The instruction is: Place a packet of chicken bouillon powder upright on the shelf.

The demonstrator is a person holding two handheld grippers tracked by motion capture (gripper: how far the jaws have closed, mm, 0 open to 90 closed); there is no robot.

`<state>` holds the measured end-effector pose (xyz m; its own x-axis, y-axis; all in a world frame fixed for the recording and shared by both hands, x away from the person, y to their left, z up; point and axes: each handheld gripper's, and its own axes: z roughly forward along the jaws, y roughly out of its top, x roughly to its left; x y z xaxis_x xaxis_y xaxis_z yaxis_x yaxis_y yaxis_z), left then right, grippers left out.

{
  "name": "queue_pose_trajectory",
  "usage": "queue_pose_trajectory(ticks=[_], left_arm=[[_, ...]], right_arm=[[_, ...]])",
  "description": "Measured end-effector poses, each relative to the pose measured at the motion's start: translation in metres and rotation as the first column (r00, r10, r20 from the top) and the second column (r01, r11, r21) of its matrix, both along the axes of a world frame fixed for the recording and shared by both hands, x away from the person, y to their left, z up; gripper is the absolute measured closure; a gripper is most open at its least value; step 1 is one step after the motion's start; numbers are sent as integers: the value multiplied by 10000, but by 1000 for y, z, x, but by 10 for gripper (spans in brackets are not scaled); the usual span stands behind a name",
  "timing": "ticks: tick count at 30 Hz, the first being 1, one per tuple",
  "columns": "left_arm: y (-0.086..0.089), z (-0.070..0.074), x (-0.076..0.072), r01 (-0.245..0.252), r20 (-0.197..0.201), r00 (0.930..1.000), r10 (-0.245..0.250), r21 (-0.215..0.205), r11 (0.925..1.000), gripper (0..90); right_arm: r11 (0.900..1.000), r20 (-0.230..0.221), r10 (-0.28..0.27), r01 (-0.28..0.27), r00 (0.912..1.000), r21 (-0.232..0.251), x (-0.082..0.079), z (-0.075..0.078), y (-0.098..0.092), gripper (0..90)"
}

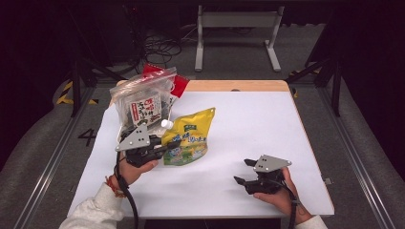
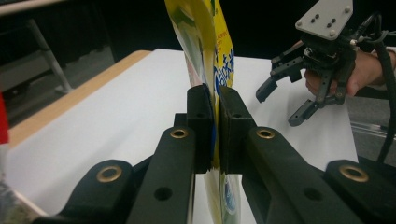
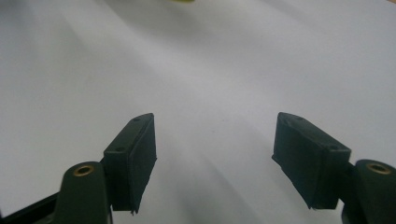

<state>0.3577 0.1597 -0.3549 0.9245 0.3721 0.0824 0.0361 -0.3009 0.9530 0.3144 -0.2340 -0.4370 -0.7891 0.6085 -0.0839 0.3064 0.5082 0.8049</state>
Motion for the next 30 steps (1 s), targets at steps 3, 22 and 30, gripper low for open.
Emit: queue_pose_trajectory(ticks=[3,22,30], left_arm=[[6,4,-1,-93,88,9999,94,-135,9999,850],[91,25,3,-1676,906,9807,1732,-663,9836,850],[98,19,12,-1914,1001,9758,1945,-403,9807,849]], right_arm=[[10000,6,-90,90,10000,28,0,1,-2,298],[9990,-38,-410,410,9992,188,3,-1,-3,285],[9994,-148,-309,311,9994,165,3,-3,-1,284]])
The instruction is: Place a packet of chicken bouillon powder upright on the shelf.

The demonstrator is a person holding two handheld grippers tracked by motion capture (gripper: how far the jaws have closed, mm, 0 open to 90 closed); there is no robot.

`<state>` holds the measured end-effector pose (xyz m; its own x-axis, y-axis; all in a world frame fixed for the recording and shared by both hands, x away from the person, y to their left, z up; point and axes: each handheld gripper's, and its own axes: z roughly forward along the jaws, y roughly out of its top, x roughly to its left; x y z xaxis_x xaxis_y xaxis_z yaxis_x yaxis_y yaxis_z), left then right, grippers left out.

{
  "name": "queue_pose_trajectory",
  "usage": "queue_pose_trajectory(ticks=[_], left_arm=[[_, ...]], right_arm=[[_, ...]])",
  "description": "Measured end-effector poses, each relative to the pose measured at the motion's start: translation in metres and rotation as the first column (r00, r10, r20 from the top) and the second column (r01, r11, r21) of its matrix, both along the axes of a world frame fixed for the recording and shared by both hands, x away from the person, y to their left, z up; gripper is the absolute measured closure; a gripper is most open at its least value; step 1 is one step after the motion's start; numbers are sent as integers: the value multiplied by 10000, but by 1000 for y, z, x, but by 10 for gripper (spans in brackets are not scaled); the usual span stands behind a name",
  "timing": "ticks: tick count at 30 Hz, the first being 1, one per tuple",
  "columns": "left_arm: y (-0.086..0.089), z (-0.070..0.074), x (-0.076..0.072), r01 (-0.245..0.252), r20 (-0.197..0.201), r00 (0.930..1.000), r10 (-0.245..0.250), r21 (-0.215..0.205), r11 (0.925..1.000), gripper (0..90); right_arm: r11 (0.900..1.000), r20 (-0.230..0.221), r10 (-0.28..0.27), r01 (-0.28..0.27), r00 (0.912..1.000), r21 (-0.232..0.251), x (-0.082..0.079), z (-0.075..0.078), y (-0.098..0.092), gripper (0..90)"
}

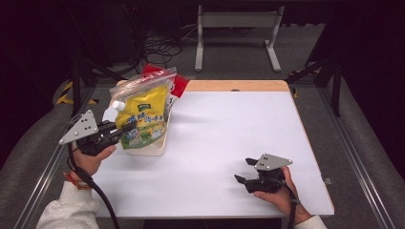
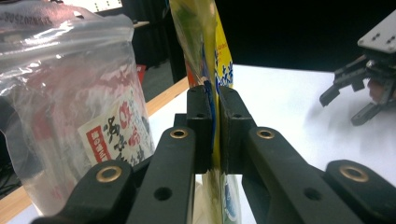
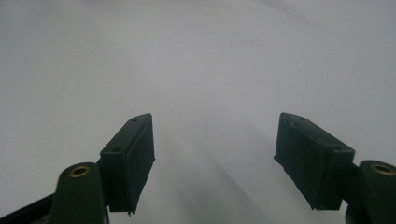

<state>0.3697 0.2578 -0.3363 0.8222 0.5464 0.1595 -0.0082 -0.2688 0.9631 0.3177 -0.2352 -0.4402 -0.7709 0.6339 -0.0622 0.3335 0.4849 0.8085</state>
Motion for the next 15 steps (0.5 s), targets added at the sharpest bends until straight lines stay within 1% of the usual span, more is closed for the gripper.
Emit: queue_pose_trajectory(ticks=[2,3,4,5,7,8,9,11,12,13,14,15], left_arm=[[1,-1,2,44,36,10000,-44,38,10000,849],[2,0,3,-71,92,9999,70,118,9999,849],[3,0,4,-22,106,9999,21,81,10000,849],[5,-1,8,75,152,9999,-78,173,9998,850],[5,-2,9,51,120,9999,-53,170,9998,850],[6,-3,11,161,100,9998,-163,175,9997,850],[7,-4,15,391,-3,9992,-391,244,9989,852],[9,-7,20,678,-199,9975,-671,373,9970,852],[9,-7,20,678,-199,9975,-671,373,9970,853],[10,-10,23,981,-306,9948,-970,339,9946,853],[11,-12,25,1239,-408,9916,-1230,214,9921,854],[14,-14,26,1438,-515,9884,-1429,135,9895,854]], right_arm=[[10000,-68,37,-37,10000,80,0,0,1,281],[10000,-68,37,-37,10000,80,0,0,1,281],[10000,-72,37,-37,10000,78,0,0,1,280],[9999,-150,38,-36,9999,111,1,-1,1,280],[9999,-231,38,-35,9997,114,1,-3,2,279],[9999,-263,72,-69,9996,129,1,-3,2,279],[9999,-305,103,-99,9995,134,2,-4,3,278],[9999,-373,123,-120,9992,85,2,-5,4,277],[9999,-373,123,-120,9992,85,2,-5,4,277],[9999,-415,125,-122,9991,74,2,-6,5,277],[9999,-436,135,-131,9990,85,3,-7,5,276],[9999,-468,135,-131,9988,92,3,-7,5,275]])
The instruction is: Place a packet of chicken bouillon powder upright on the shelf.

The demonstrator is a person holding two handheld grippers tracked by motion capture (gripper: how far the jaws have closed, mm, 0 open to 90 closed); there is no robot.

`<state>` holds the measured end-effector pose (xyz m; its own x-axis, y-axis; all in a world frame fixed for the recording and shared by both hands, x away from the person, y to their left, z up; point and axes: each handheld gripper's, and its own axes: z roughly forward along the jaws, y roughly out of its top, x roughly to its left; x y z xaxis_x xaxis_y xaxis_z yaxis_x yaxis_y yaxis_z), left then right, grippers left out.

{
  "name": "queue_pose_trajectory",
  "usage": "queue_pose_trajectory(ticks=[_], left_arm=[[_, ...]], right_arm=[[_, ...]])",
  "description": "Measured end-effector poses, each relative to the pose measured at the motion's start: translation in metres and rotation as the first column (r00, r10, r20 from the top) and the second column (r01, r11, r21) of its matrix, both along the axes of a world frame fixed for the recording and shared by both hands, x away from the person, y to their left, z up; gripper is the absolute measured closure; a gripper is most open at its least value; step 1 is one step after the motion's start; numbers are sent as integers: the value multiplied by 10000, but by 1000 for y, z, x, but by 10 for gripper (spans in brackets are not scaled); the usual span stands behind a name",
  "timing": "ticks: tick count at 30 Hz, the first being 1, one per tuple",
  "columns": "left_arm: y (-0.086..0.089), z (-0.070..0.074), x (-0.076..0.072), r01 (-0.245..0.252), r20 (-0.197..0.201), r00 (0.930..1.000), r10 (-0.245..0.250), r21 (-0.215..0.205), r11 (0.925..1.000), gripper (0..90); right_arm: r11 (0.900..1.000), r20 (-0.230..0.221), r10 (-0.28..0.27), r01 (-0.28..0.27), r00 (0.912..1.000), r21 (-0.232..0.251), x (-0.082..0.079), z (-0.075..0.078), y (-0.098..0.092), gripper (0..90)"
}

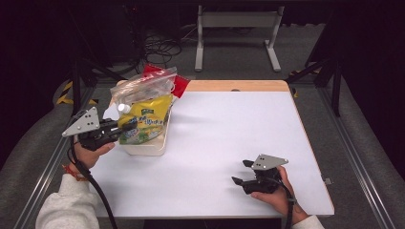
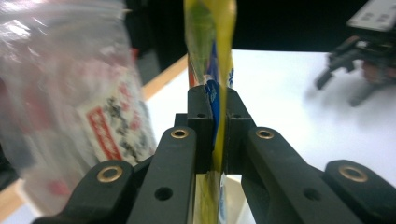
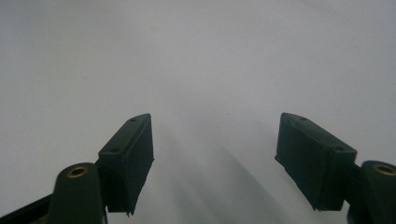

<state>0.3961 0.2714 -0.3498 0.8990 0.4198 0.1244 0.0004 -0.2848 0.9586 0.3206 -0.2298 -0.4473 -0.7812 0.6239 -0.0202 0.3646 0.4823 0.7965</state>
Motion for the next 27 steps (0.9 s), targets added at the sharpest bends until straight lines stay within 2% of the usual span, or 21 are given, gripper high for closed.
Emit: queue_pose_trajectory(ticks=[2,5,6,8,12,15,17,20,24,25,27], left_arm=[[0,-4,2,-136,-193,9997,142,320,9994,856],[0,-8,4,-143,-390,9991,154,300,9994,857],[-1,-12,7,-347,-513,9980,368,424,9985,856],[-1,-15,9,-404,-611,9972,427,375,9985,857],[-3,-24,13,-596,-819,9946,638,529,9968,857],[0,-32,17,-730,-1079,9915,730,44,9973,857],[3,-34,18,-813,-1149,9902,799,-79,9967,857],[4,-36,18,-893,-1248,9884,866,-162,9959,857],[-1,-40,18,-916,-1254,9877,937,220,9955,857],[-2,-41,17,-960,-1354,9860,969,134,9953,857],[-1,-42,17,-1027,-1312,9860,1031,100,9947,857]], right_arm=[[10000,-34,-27,27,10000,-21,0,-1,0,274],[10000,-31,-27,27,10000,-41,0,-1,1,274],[10000,-19,-20,20,10000,-51,-1,0,1,273],[10000,12,-7,7,10000,-44,-1,0,1,273],[10000,79,13,-12,10000,-45,-2,1,1,272],[10000,135,32,-32,9999,-43,-2,2,0,272],[10000,170,55,-54,9998,-63,-3,3,1,272],[9999,204,62,-60,9998,-82,-3,3,1,272],[10000,230,70,-69,9997,-59,-4,4,1,272],[10000,223,75,-74,9997,-51,-4,4,1,272],[9999,248,99,-98,9996,-40,-4,5,1,272]])
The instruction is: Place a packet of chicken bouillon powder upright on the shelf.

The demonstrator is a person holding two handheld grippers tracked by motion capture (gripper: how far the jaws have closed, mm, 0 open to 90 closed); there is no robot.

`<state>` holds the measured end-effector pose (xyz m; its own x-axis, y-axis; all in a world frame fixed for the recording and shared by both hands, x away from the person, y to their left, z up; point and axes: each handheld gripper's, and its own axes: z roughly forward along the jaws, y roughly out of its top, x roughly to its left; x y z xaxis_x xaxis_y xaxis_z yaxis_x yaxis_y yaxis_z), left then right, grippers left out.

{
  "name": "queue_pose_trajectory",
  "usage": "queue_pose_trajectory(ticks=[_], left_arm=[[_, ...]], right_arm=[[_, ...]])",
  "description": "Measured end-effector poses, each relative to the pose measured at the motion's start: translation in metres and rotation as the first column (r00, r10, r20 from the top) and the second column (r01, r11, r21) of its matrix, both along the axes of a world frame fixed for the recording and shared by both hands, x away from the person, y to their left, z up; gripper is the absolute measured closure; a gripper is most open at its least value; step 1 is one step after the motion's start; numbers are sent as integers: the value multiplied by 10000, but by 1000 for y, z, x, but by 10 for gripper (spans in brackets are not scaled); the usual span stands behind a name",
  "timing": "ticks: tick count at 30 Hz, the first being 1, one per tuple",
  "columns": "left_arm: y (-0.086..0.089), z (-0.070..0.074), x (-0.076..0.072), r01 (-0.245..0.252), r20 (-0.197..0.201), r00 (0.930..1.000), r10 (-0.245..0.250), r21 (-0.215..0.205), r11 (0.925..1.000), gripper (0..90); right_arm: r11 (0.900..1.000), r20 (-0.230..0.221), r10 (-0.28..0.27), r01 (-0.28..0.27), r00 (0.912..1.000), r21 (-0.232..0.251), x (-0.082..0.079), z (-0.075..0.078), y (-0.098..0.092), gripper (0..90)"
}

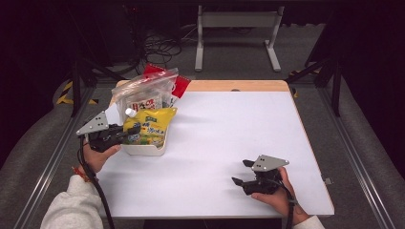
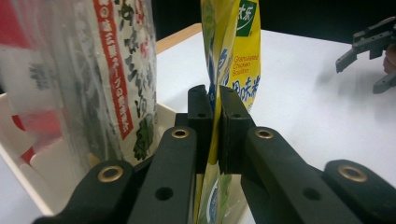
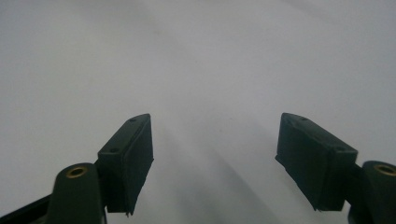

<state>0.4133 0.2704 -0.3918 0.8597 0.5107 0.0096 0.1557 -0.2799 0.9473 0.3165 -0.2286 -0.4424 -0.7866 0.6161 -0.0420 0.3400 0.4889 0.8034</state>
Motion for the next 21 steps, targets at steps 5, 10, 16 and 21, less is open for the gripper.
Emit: queue_pose_trajectory(ticks=[5,10,16,21], left_arm=[[1,-2,-1,-118,-71,9999,117,-106,9999,857],[3,-5,-2,-306,-138,9994,304,-126,9995,856],[6,-8,-2,-474,-211,9987,471,-151,9988,855],[9,-13,-3,-615,-345,9976,607,-251,9978,854]], right_arm=[[10000,-6,17,-17,10000,-5,0,0,0,272],[10000,-1,58,-58,10000,-8,1,0,1,272],[10000,-19,71,-71,10000,-18,1,-1,1,272],[9999,-16,107,-107,9999,-30,1,0,2,272]])
